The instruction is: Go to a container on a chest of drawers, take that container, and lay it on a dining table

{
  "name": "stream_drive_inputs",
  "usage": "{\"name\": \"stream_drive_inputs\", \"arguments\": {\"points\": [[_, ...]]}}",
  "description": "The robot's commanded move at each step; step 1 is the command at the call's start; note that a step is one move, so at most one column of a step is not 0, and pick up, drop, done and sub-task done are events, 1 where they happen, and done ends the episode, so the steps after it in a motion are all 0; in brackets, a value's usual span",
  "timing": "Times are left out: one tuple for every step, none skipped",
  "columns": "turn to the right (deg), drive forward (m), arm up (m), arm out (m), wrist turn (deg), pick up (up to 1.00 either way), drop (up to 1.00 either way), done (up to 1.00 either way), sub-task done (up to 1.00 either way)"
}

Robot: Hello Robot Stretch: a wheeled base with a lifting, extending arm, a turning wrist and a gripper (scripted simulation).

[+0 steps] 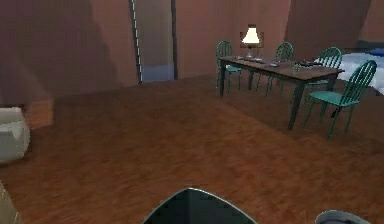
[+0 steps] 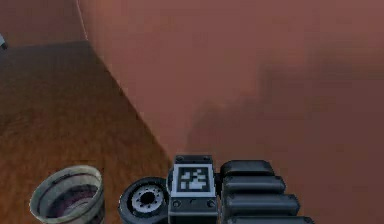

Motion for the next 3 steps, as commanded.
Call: {"name": "stream_drive_inputs", "arguments": {"points": [[0.0,0.45,0.00,0.00,0.0,0.00,0.00,0.00,0.00],[12.0,0.00,0.00,0.00,0.0,0.00,0.00,0.00,0.00],[0.0,1.00,0.00,0.00,0.0,0.00,0.00,0.00,0.00]]}}
